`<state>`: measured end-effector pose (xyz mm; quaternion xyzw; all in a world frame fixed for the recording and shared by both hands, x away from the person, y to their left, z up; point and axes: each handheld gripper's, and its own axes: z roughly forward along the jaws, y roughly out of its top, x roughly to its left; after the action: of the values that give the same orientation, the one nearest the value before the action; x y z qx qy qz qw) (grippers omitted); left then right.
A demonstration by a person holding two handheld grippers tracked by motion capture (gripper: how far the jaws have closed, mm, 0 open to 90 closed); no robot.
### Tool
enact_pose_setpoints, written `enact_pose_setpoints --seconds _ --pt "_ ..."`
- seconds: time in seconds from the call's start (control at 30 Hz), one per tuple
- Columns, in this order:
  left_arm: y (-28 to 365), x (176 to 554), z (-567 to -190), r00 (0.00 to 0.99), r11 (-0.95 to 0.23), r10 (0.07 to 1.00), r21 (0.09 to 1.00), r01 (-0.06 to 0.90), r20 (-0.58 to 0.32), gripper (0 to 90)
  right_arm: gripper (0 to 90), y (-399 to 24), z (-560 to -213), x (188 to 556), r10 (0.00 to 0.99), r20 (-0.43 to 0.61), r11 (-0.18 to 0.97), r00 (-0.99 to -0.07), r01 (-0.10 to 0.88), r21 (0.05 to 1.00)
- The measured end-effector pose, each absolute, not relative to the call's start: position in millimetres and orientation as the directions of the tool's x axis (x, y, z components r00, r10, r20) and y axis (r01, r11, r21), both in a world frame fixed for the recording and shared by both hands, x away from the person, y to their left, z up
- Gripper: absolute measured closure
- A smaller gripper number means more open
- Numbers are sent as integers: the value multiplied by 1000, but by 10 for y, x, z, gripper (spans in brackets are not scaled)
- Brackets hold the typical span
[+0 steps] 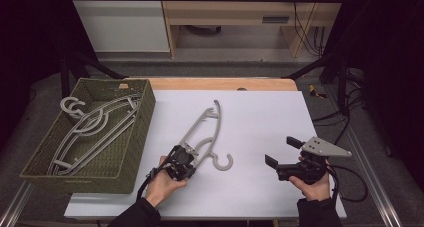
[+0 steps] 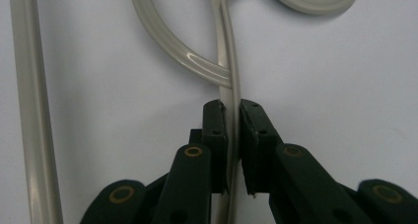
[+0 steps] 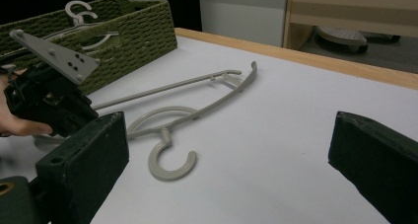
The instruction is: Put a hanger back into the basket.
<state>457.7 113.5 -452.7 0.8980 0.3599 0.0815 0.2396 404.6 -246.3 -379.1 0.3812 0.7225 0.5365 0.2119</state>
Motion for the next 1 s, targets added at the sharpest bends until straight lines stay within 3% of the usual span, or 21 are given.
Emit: enact_pose_setpoints --seconds 0.43,1.0 --pt "1335 4363 -4070 761 -576 647 625 526 -45 821 22 -2484 -3793 4044 781 107 127 -615 325 937" --pt "1478 4060 -3472 827 -557 562 728 399 -23 821 22 -2522 -3773 4035 785 107 119 -610 317 941"
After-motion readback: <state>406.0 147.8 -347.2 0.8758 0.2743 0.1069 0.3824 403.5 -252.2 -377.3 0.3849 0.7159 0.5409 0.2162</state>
